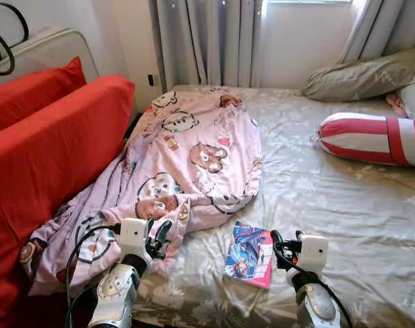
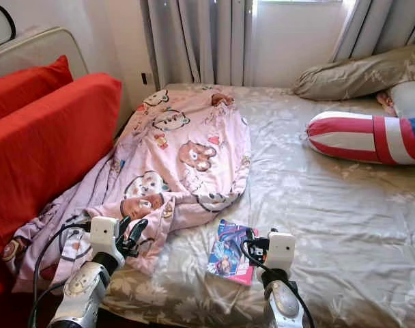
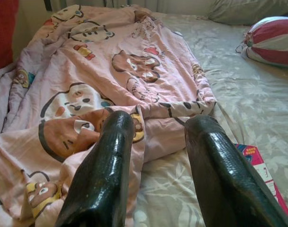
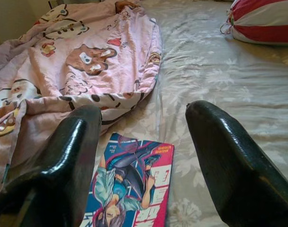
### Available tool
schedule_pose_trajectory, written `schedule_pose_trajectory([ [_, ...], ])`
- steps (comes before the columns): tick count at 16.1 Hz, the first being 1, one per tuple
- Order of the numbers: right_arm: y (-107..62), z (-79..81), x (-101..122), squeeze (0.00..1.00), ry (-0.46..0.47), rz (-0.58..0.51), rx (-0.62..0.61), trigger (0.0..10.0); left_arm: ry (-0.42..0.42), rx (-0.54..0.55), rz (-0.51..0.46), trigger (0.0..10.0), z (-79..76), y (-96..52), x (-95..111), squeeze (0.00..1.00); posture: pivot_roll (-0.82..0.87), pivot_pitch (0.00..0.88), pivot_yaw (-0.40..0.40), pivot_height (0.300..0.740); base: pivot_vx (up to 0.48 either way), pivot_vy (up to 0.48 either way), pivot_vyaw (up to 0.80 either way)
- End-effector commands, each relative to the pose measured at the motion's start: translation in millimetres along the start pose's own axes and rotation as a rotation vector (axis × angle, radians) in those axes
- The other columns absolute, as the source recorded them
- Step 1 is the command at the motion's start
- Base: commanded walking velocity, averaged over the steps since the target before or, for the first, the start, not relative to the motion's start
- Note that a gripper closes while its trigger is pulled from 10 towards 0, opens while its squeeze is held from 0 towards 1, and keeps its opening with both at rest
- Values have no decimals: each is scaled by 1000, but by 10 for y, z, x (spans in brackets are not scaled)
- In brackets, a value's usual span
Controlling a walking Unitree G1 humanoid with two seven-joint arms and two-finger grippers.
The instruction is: Clean up the room
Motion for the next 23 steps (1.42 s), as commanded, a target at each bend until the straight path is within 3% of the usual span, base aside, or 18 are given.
schedule_pose_trajectory([
  [1, -10, 48, -32, 0, 4, 15, 16, 10000, 7, -10, -5, 10000, 4, 14, 20, 0, 2, 0, 18, 675, 0, 0, 0],
  [4, -5, 117, 19, 0, 6, -21, 53, 10000, 10, -16, -1, 10000, -6, 27, 23, 0, 3, 0, 17, 655, 0, 0, 0],
  [14, -25, 123, 9, 0, -5, -21, 47, 10000, 16, -31, 8, 10000, -55, 50, 14, 0, 4, 0, 22, 655, 0, 0, 0],
  [18, -81, 205, -36, 0, -15, -13, 75, 10000, 13, -51, 23, 10000, -92, 63, -6, 0, -2, 0, 28, 655, 0, 0, 0],
  [23, -96, 159, -67, 0, -24, 0, 63, 10000, 7, -63, 34, 10000, -130, 58, -50, 0, -6, 0, 30, 655, 0, 0, 0],
])
Point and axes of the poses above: a point about 5 cm out from each wrist's last joint towards the gripper, its own y axis pointing out of the wrist towards the gripper, its own x axis along the axis of the wrist's last joint, z = x × y, the point moved 2 cm from there along y, pointing out of the wrist towards the gripper, and after that the axes turned 14 degrees about -y, right-handed, at the moved point
